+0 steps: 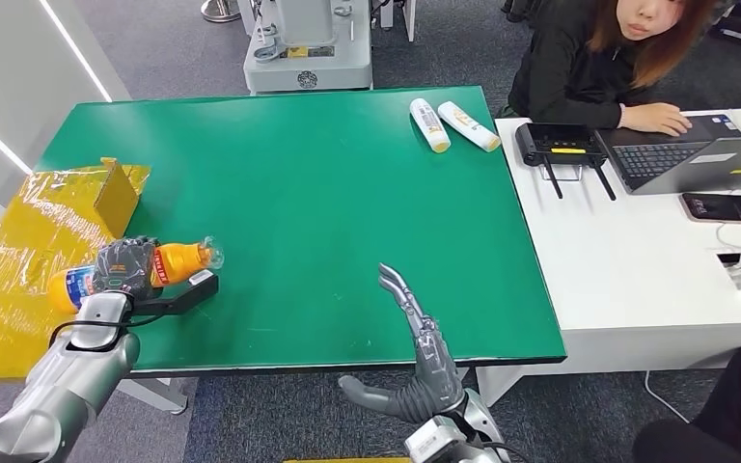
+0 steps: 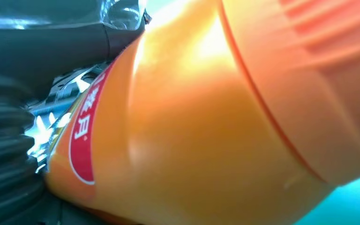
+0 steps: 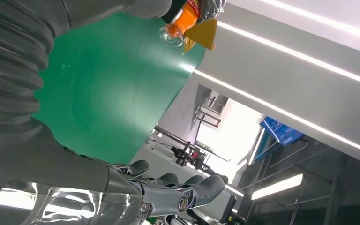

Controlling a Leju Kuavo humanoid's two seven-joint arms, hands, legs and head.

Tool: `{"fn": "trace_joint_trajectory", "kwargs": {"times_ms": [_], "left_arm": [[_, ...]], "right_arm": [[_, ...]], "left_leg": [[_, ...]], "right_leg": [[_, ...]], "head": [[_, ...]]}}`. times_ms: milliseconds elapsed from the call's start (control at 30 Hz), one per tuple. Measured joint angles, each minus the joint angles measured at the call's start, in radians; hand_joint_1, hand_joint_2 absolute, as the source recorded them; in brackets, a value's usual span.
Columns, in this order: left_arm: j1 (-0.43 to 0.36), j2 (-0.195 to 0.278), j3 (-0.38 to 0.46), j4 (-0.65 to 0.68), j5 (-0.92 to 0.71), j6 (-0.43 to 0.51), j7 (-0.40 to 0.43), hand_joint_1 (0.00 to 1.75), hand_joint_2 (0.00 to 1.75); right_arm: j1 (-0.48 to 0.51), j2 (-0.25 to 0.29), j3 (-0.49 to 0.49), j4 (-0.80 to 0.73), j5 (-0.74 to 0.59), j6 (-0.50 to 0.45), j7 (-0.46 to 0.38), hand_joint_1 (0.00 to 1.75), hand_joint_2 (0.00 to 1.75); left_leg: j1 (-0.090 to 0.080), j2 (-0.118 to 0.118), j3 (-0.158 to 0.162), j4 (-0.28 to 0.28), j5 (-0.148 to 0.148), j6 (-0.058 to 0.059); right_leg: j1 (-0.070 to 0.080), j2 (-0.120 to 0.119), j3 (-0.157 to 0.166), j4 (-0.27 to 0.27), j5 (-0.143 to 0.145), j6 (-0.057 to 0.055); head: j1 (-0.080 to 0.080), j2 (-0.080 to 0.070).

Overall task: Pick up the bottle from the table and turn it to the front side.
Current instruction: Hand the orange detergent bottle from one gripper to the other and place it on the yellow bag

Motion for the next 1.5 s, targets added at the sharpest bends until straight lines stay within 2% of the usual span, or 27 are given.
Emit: {"fn": "trace_joint_trajectory", "kwargs": {"times_ms": [333,500,533,600,633,733,967,1000,1100,1133,1267,1500], "left_arm": [[-0.008,0.012,0.047,0.035,0.024,-0.053,0.064,1.54,1.75],[-0.004,0.024,0.061,0.046,0.009,-0.033,0.09,1.46,1.75],[-0.001,0.025,0.062,0.048,0.002,-0.022,0.095,1.3,1.75],[0.005,0.026,0.063,0.051,-0.012,-0.002,0.107,0.87,1.75],[0.008,0.026,0.064,0.053,-0.018,0.006,0.112,0.74,1.75],[0.017,0.025,0.064,0.056,-0.034,0.041,0.119,0.87,1.75],[0.029,0.013,0.064,0.06,-0.061,0.078,0.102,0.89,1.75],[0.029,0.01,0.064,0.06,-0.061,0.076,0.101,0.83,1.75],[0.029,0.002,0.066,0.061,-0.063,0.059,0.104,0.16,1.75],[0.029,-0.001,0.067,0.062,-0.062,0.052,0.105,0.0,1.75],[0.025,-0.011,0.083,0.063,-0.052,0.026,0.106,0.0,1.75],[0.025,-0.019,0.108,0.063,-0.057,0.037,0.11,0.0,1.75]], "right_arm": [[0.007,-0.004,0.0,0.0,0.014,0.026,0.001,0.0,1.75],[0.016,-0.008,0.0,-0.001,0.019,0.031,0.0,0.0,1.75],[0.019,-0.009,0.0,-0.003,0.022,0.031,0.0,0.0,1.75],[0.026,-0.012,0.0,-0.008,0.031,0.033,0.003,0.0,1.75],[0.029,-0.013,0.0,-0.011,0.035,0.035,0.006,0.0,1.75],[0.039,-0.015,0.0,-0.024,0.056,0.04,0.018,0.0,1.75],[0.062,-0.016,0.0,-0.061,0.093,0.049,0.046,0.0,1.75],[0.065,-0.016,0.0,-0.067,0.097,0.052,0.049,0.0,1.75],[0.081,-0.018,0.0,-0.092,0.117,0.067,0.061,0.0,1.75],[0.085,-0.019,0.0,-0.099,0.122,0.072,0.065,0.0,1.75],[0.094,-0.019,0.0,-0.122,0.143,0.103,0.077,0.0,1.75],[0.101,-0.019,0.0,-0.155,0.179,0.164,0.097,0.0,1.75]], "left_leg": [[0.0,0.0,0.0,0.0,0.0,0.0],[0.0,0.0,0.0,0.0,0.0,0.0],[0.0,0.0,0.0,0.0,0.0,0.0],[0.0,0.0,0.0,0.0,0.0,0.0],[0.0,0.0,0.0,0.0,0.0,0.0],[0.0,0.0,0.0,0.0,0.0,0.0],[0.0,0.0,0.0,0.0,0.0,0.0],[0.0,0.0,0.0,0.0,0.0,0.0],[0.0,0.0,0.0,0.0,0.0,0.0],[0.0,0.0,0.0,0.0,0.0,0.0],[0.0,0.0,0.0,0.0,0.0,0.0],[0.0,0.0,0.0,0.0,0.0,0.0]], "right_leg": [[0.0,0.0,0.0,0.0,0.0,0.0],[0.0,0.0,0.0,0.0,0.0,0.0],[0.0,0.0,0.0,0.0,0.0,0.0],[0.0,0.0,0.0,0.0,0.0,0.0],[0.0,0.0,0.0,0.0,0.0,0.0],[0.0,0.0,0.0,0.0,0.0,0.0],[0.0,0.0,0.0,0.0,0.0,0.0],[0.0,0.0,0.0,0.0,0.0,0.0],[0.0,0.0,0.0,0.0,0.0,0.0],[0.0,0.0,0.0,0.0,0.0,0.0],[0.0,0.0,0.0,0.0,0.0,0.0],[0.0,0.0,0.0,0.0,0.0,0.0]], "head": [[0.0,0.0],[0.0,0.0],[0.0,0.0],[0.0,0.0],[0.0,0.0],[0.0,0.0],[0.0,0.0],[0.0,0.0],[0.0,0.0],[0.0,0.0],[0.0,0.0],[0.0,0.0]]}}
